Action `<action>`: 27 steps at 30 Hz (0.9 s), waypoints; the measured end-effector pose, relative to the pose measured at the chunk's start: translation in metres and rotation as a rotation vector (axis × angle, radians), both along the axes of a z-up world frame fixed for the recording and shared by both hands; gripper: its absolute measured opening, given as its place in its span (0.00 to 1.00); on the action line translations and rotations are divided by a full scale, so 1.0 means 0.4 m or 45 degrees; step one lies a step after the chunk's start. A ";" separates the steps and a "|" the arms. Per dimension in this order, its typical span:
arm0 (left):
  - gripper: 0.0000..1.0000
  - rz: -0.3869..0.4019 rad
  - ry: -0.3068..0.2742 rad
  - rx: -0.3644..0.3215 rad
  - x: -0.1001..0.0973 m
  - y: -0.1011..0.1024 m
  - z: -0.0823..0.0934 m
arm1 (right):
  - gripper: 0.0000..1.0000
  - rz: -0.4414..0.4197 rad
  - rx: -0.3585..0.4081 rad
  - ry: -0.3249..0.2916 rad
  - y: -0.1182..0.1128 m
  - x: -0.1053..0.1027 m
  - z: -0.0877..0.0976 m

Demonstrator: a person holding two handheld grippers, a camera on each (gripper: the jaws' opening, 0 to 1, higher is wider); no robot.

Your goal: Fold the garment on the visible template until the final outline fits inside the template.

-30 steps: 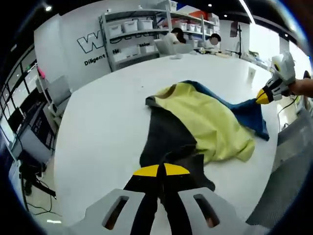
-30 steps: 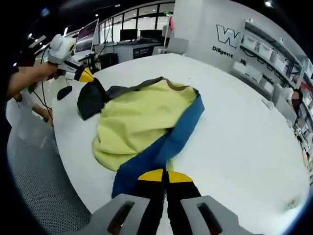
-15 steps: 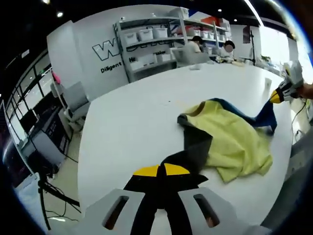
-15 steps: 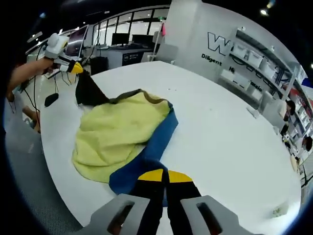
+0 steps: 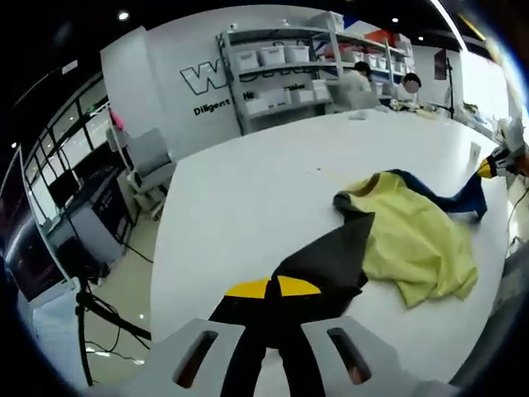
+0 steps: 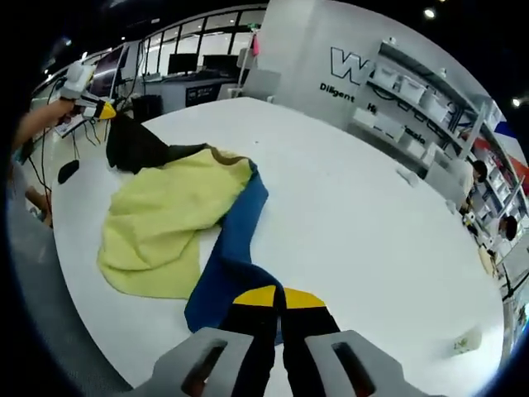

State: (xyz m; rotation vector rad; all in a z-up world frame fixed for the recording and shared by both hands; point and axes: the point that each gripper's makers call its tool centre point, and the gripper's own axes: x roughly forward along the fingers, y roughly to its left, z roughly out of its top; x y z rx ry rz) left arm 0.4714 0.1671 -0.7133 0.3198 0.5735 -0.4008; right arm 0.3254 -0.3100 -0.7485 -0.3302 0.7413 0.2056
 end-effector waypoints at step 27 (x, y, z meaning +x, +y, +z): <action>0.16 -0.275 0.078 0.016 -0.134 -0.158 -0.105 | 0.00 0.058 -0.016 -0.001 0.034 -0.013 -0.036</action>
